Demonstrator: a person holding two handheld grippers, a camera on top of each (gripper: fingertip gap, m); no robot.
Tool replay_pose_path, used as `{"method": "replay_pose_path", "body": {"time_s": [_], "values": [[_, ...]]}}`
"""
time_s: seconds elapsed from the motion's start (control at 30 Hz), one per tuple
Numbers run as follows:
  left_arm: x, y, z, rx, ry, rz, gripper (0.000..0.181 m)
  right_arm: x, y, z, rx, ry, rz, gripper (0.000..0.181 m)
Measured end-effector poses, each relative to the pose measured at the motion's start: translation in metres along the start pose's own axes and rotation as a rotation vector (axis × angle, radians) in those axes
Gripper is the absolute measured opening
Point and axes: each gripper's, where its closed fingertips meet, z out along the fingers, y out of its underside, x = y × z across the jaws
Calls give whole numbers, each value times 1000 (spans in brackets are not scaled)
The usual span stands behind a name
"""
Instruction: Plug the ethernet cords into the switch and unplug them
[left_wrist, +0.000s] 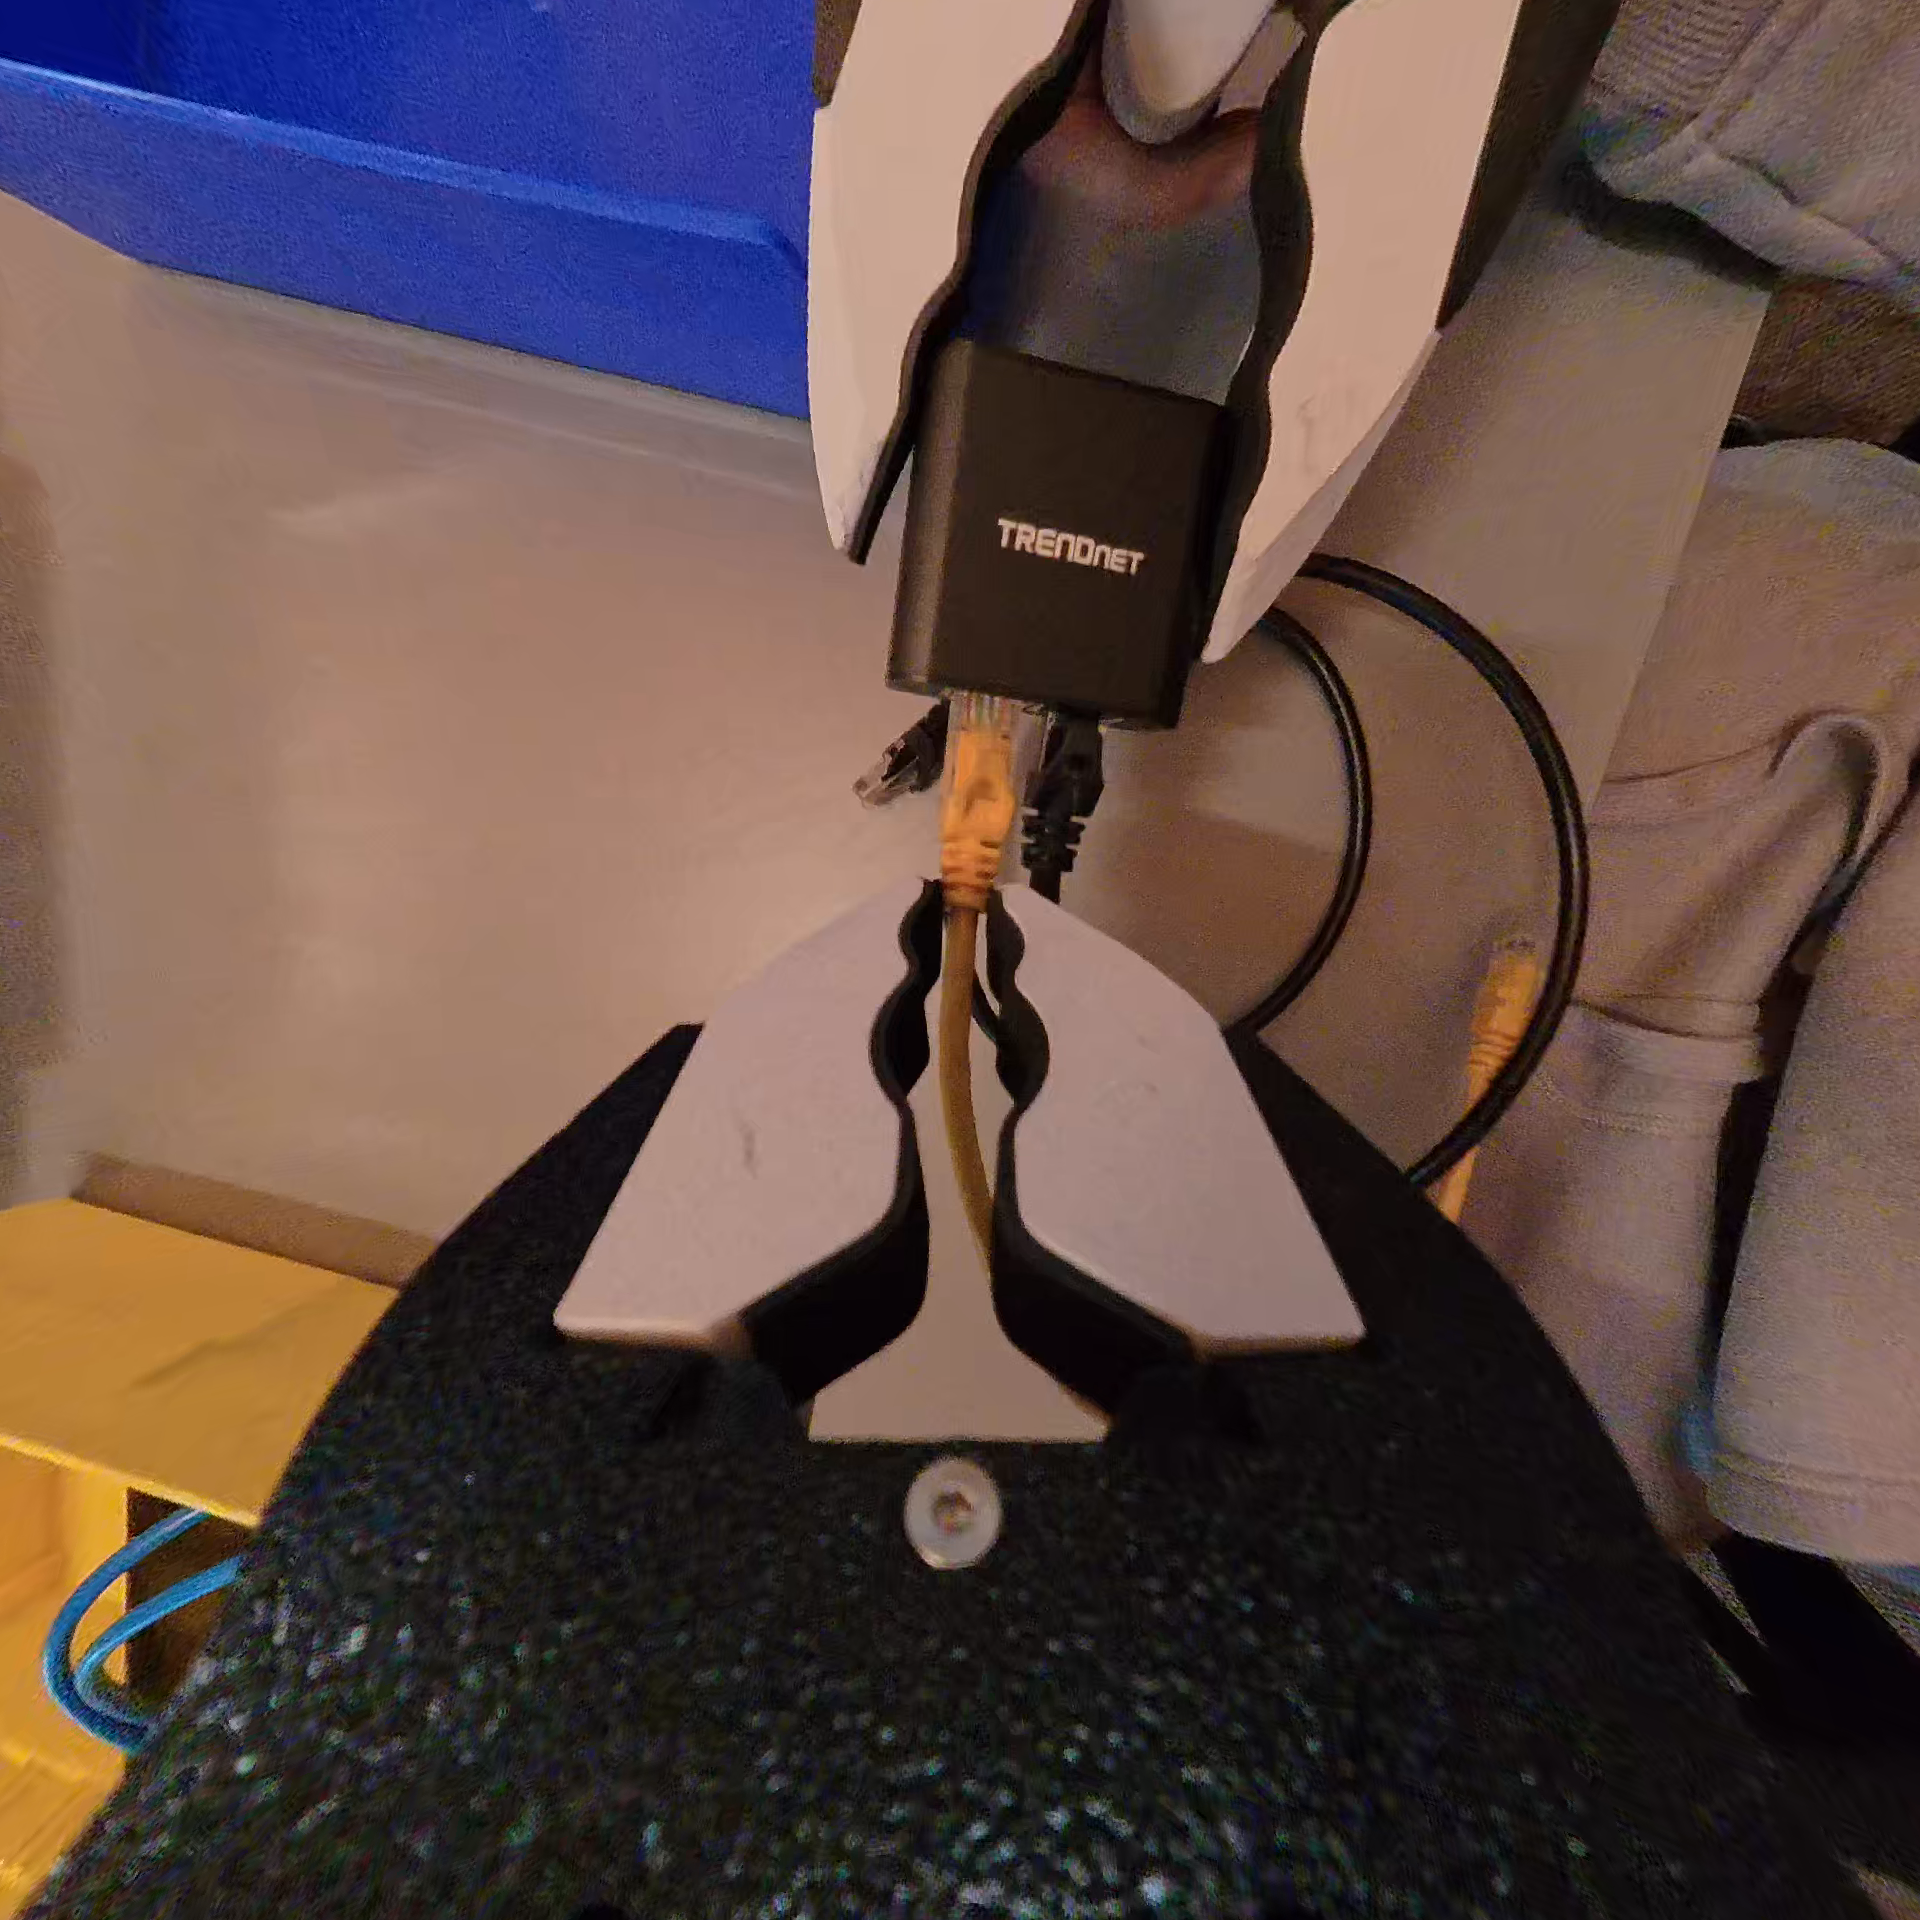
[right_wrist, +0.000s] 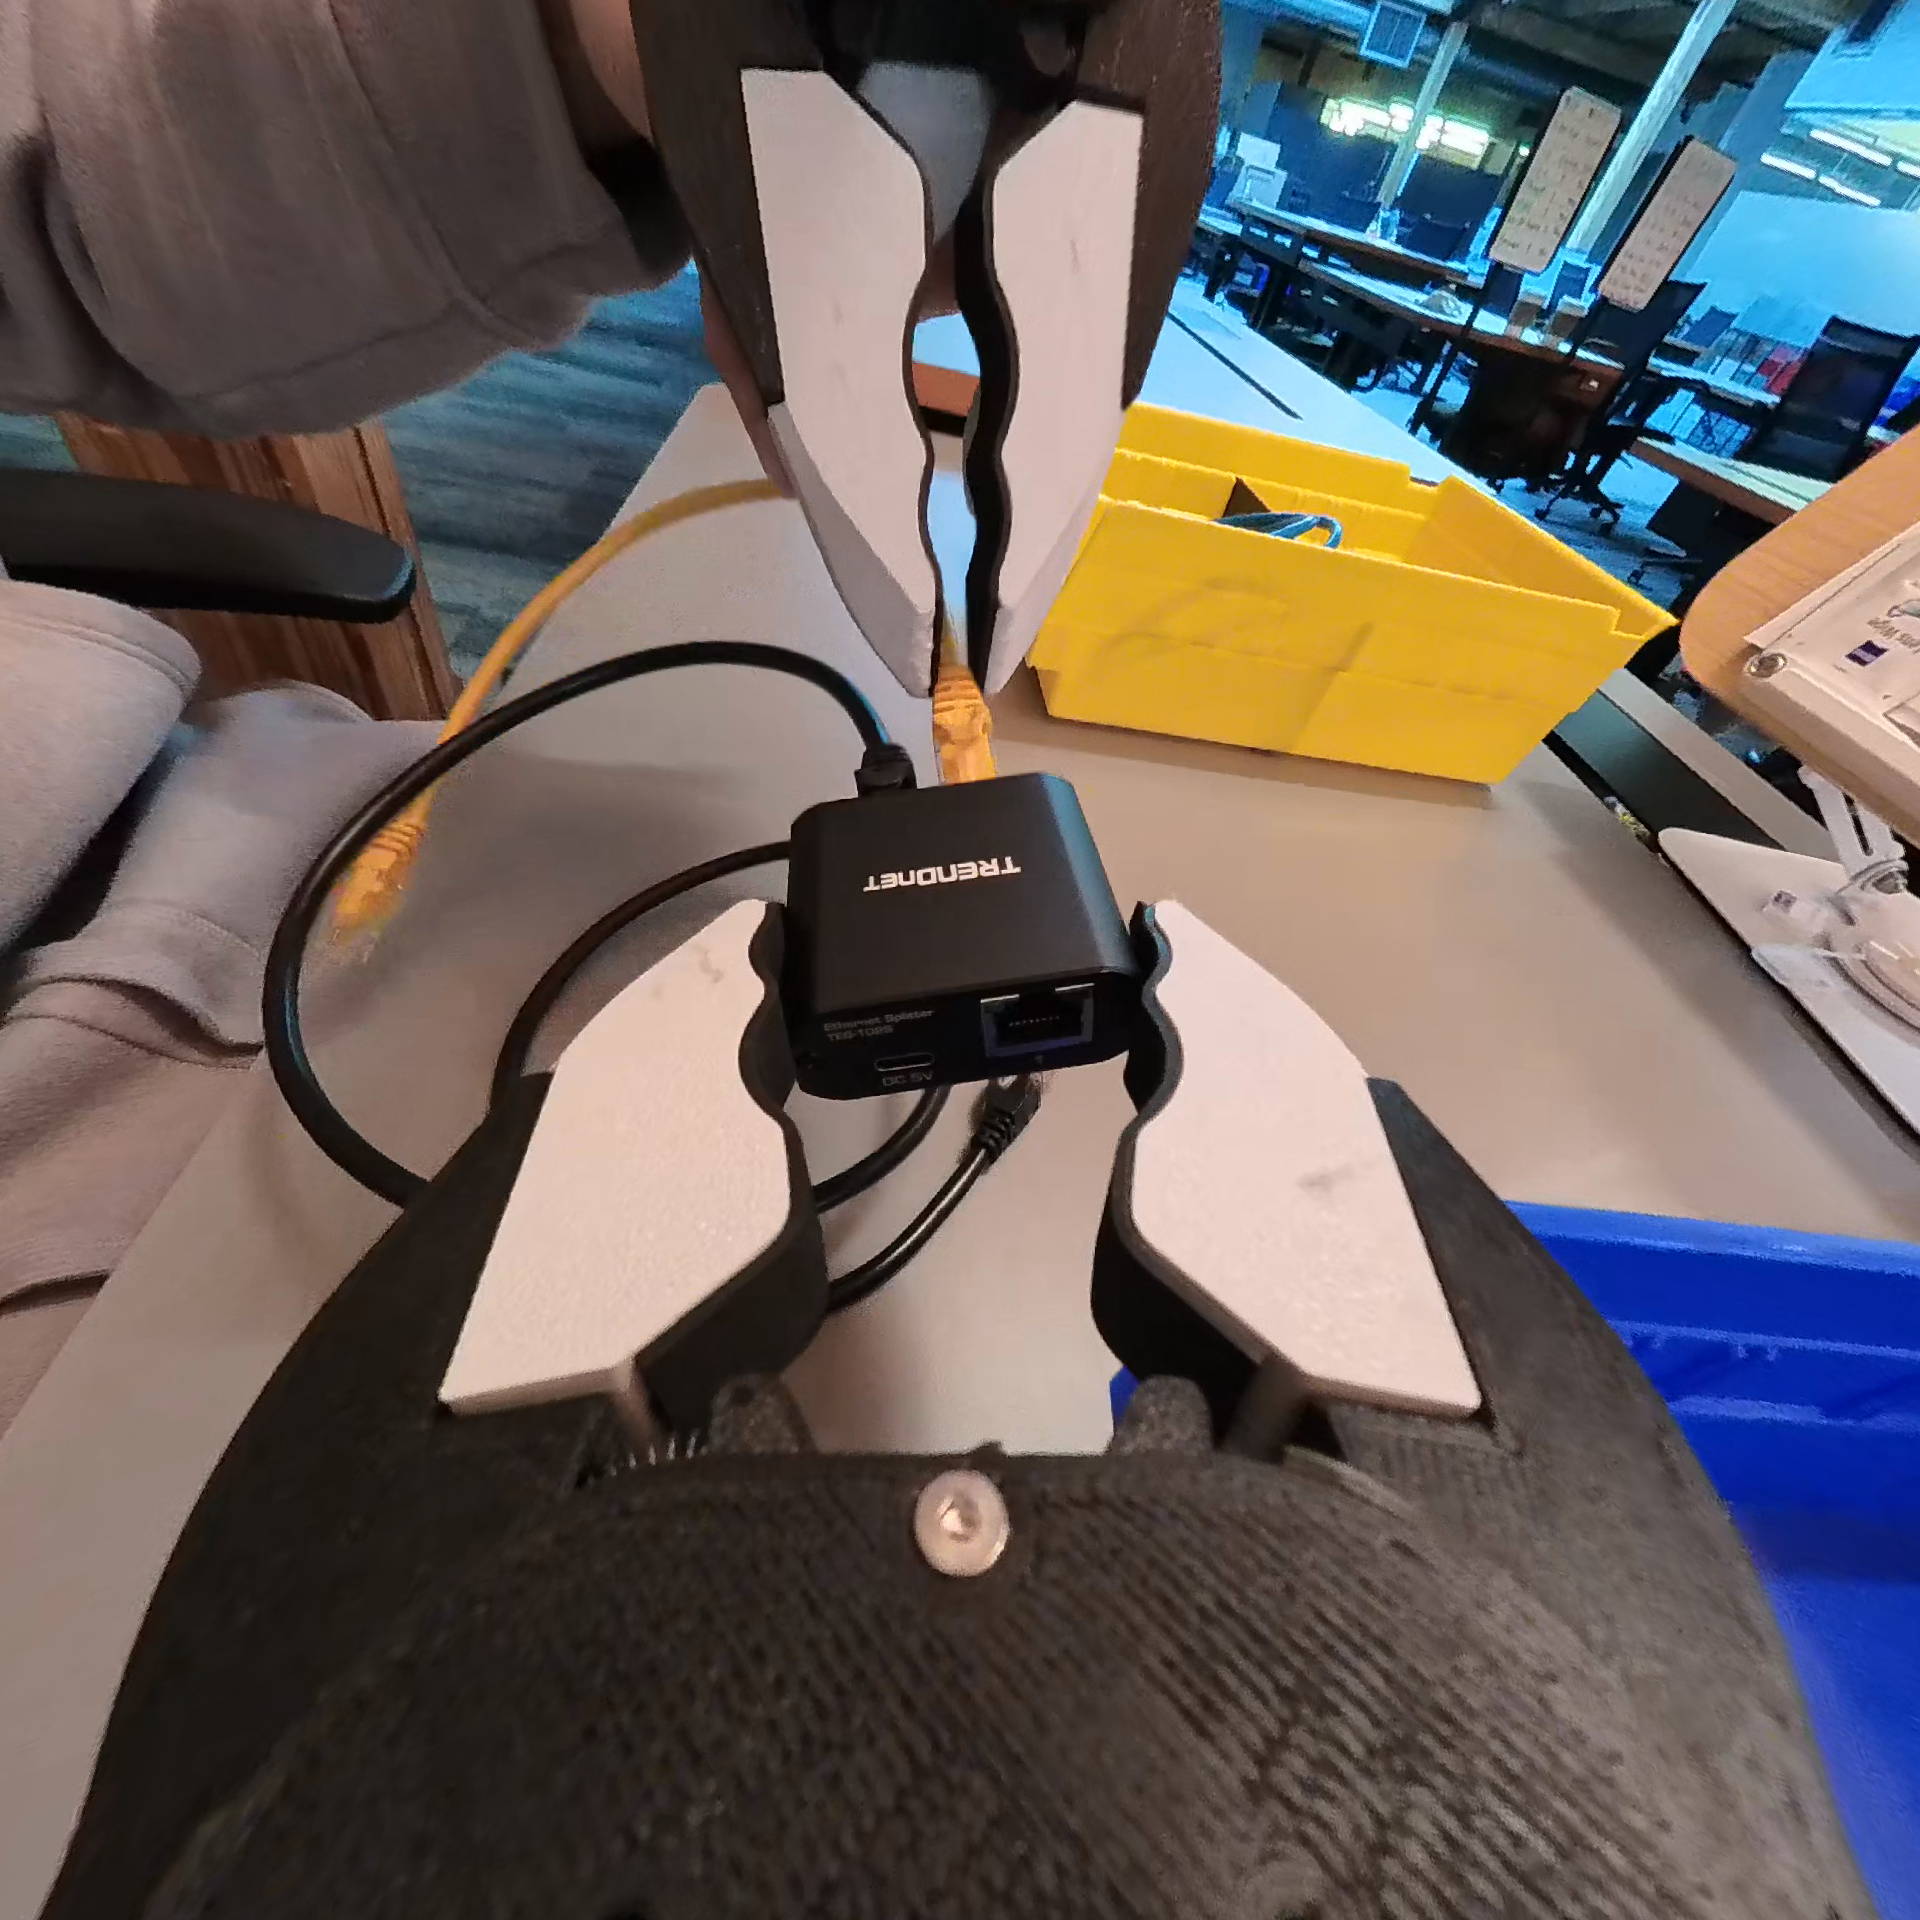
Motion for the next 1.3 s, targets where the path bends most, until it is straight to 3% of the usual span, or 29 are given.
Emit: {"method": "replay_pose_path", "body": {"time_s": [0.03,0.3,0.4,0.47,0.6,0.73,1.0,1.3], "values": [[0,0,0,-5,-4,1,7,0,0,0,1,-1,-2,63],[-1,-4,0,63,5,-21,7,2,-4,-2,37,10,11,63],[-1,-10,-1,138,20,2,7,2,-11,-4,96,-1,37,63],[-4,-10,0,184,8,20,7,4,-7,-2,55,17,21,63],[0,-20,-11,426,1,118,8,4,-20,-8,155,6,33,63],[2,-24,-23,614,59,79,10,2,-32,-10,221,-12,45,63],[4,-22,-22,633,61,104,7,1,-32,-10,223,-18,45,63],[2,-14,-16,541,-16,151,5,-2,-25,-2,179,-35,73,63]]}}
